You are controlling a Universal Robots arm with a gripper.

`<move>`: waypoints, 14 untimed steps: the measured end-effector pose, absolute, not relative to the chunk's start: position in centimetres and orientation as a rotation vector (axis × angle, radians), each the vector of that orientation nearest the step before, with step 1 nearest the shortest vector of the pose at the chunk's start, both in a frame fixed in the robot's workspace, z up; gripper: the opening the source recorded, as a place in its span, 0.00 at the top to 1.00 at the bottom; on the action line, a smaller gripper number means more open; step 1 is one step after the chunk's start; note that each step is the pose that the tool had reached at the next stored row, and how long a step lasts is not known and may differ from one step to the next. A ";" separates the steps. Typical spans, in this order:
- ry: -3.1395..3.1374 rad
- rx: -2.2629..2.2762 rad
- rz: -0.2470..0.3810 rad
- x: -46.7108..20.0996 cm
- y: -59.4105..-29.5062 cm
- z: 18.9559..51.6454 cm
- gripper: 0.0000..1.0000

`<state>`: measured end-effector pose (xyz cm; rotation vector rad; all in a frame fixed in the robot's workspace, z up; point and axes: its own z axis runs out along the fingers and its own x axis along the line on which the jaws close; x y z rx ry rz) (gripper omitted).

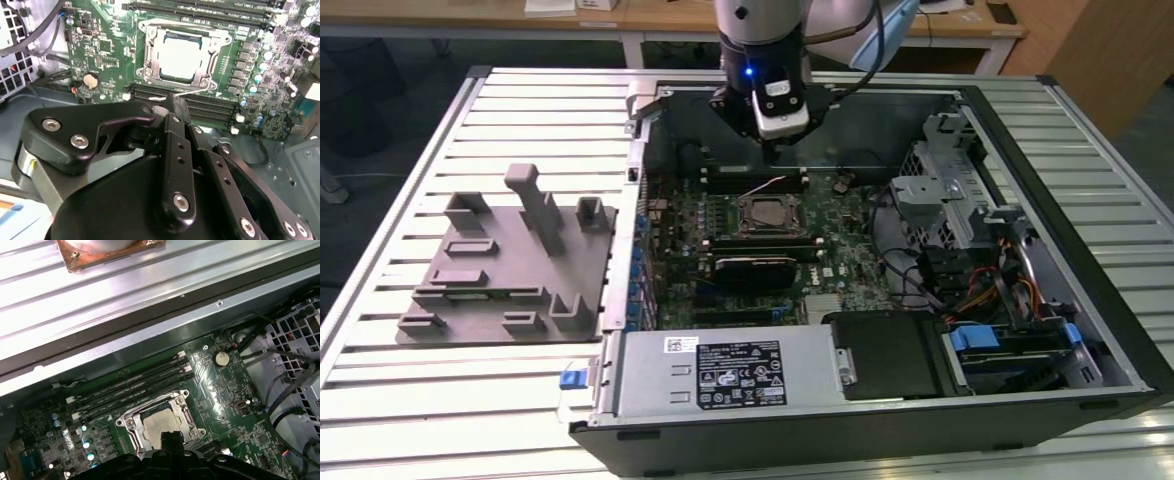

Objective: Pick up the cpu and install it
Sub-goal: 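Install the first cpu locking lever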

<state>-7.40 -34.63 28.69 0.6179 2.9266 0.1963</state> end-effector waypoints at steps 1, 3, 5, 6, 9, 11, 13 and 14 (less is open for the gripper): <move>2.926 0.618 0.192 -7.4 -34.6 28.6 0.89; 2.925 0.617 0.176 -7.4 -34.6 28.4 0.89; 2.923 0.616 0.158 -7.4 -34.4 28.3 0.89; 2.923 0.616 0.155 -7.4 -34.4 28.2 0.89; 2.923 0.616 0.157 -7.4 -34.3 27.7 0.89; 2.924 0.617 0.168 -7.4 -34.3 27.5 0.89; 2.925 0.619 0.190 -7.4 -34.3 27.3 0.89; 2.926 0.620 0.200 -7.4 -34.3 27.3 0.89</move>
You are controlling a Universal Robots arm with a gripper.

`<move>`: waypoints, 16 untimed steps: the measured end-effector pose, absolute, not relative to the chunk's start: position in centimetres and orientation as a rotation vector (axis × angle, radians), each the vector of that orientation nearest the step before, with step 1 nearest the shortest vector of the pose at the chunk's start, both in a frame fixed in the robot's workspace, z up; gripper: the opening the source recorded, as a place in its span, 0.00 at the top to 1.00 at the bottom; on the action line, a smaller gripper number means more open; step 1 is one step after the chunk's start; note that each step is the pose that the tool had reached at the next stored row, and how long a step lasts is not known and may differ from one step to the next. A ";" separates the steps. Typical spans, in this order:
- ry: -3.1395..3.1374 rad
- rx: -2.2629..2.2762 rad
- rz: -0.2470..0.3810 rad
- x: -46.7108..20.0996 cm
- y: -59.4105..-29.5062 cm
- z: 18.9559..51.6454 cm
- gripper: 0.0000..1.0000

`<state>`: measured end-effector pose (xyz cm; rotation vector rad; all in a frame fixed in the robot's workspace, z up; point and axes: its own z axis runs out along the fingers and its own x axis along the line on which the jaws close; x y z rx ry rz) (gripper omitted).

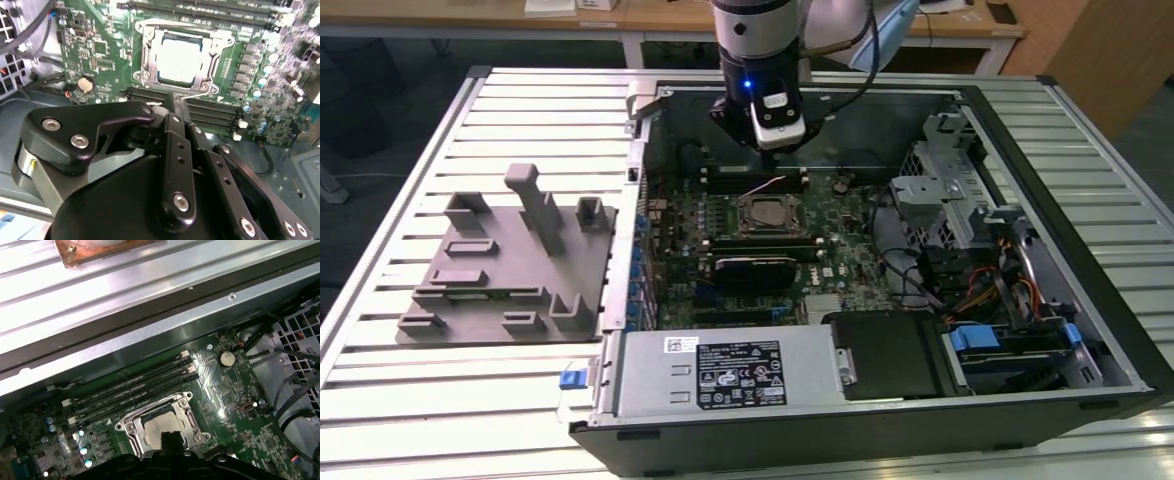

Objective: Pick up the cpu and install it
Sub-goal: 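Install the first cpu locking lever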

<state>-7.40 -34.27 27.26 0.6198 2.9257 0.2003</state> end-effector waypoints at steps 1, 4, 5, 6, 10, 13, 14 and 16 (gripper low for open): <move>2.926 0.619 0.207 -7.4 -34.3 27.2 0.89; 2.927 0.615 0.208 -7.3 -34.2 27.0 0.89; 2.928 0.614 0.208 -7.3 -34.2 26.9 0.89; 2.928 0.612 0.208 -7.3 -34.2 26.8 0.89; 2.931 0.600 0.209 -7.0 -34.0 26.4 0.89; 2.932 0.599 0.209 -6.6 -33.9 26.2 0.89; 2.932 0.598 0.210 -6.6 -33.9 26.1 0.89; 2.933 0.594 0.210 -6.5 -33.9 25.9 0.89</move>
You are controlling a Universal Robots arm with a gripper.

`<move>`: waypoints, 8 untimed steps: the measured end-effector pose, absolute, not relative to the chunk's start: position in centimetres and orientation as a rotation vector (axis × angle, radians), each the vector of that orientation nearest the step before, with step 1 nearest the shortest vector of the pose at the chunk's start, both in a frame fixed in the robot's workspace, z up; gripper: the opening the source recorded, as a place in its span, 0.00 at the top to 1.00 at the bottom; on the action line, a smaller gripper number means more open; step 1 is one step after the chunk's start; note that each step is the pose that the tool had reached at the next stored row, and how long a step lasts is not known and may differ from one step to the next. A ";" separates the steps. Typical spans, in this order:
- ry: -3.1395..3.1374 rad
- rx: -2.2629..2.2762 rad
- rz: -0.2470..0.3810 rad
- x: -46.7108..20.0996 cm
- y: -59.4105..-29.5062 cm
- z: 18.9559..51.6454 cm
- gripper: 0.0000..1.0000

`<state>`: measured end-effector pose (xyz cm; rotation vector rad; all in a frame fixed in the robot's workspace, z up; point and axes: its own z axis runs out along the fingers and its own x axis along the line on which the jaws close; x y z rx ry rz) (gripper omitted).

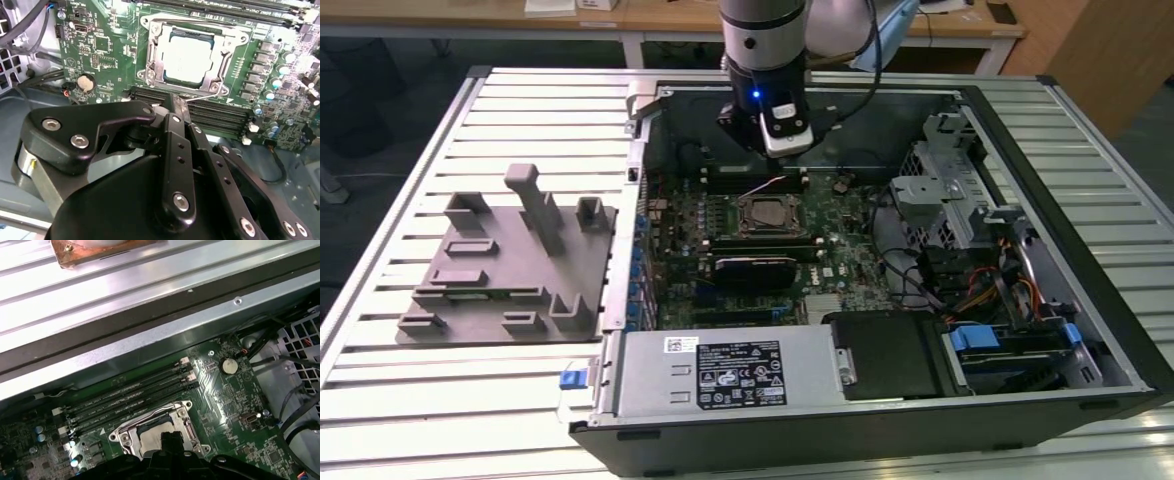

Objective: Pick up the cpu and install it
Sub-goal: 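Install the first cpu locking lever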

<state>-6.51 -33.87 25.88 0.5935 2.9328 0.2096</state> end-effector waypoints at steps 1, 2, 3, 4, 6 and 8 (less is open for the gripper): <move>2.933 0.590 0.210 -6.5 -33.9 25.8 0.89; 2.934 0.585 0.210 -6.5 -33.9 25.6 0.89; 2.936 0.576 0.211 -6.4 -33.9 25.5 0.89; 2.937 0.565 0.212 -6.4 -33.9 25.4 0.89; 2.940 0.542 0.214 -6.4 -33.8 25.1 0.89; 2.939 0.519 0.217 -6.4 -33.8 24.9 0.89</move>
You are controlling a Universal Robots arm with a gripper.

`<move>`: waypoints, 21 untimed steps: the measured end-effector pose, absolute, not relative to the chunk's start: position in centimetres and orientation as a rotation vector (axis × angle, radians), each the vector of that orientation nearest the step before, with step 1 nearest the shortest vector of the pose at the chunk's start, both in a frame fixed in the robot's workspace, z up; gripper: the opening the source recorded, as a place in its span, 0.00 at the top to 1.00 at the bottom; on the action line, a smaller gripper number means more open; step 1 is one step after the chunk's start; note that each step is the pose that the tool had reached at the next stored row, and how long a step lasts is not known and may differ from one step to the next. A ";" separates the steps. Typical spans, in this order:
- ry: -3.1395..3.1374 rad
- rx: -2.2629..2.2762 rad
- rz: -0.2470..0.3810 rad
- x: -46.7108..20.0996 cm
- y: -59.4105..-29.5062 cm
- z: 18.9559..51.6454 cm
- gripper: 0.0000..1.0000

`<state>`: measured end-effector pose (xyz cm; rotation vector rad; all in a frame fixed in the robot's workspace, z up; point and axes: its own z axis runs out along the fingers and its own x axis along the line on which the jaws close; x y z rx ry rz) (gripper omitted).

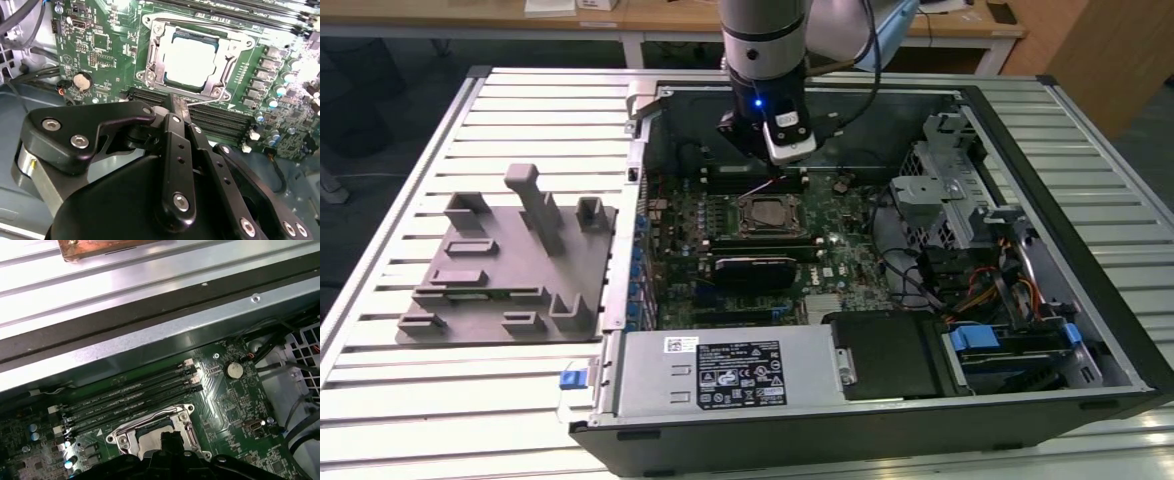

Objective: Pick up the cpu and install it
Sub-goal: 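Install the first cpu locking lever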

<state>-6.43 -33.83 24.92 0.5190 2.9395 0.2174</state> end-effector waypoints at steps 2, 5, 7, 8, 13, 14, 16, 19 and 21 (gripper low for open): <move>2.937 0.498 0.220 -6.4 -33.8 24.8 0.89; 2.929 0.480 0.223 -6.4 -33.8 24.5 0.89; 2.923 0.475 0.225 -6.4 -33.8 24.3 0.89; 2.921 0.474 0.225 -6.4 -33.8 24.2 0.89; 2.915 0.472 0.224 -7.2 -33.6 23.3 0.89; 2.914 0.472 0.224 -7.2 -33.6 23.2 0.89; 2.914 0.465 0.224 -7.2 -33.5 23.1 0.89; 2.917 0.450 0.226 -7.2 -33.4 22.9 0.89; 2.919 0.440 0.226 -7.2 -33.2 22.9 0.89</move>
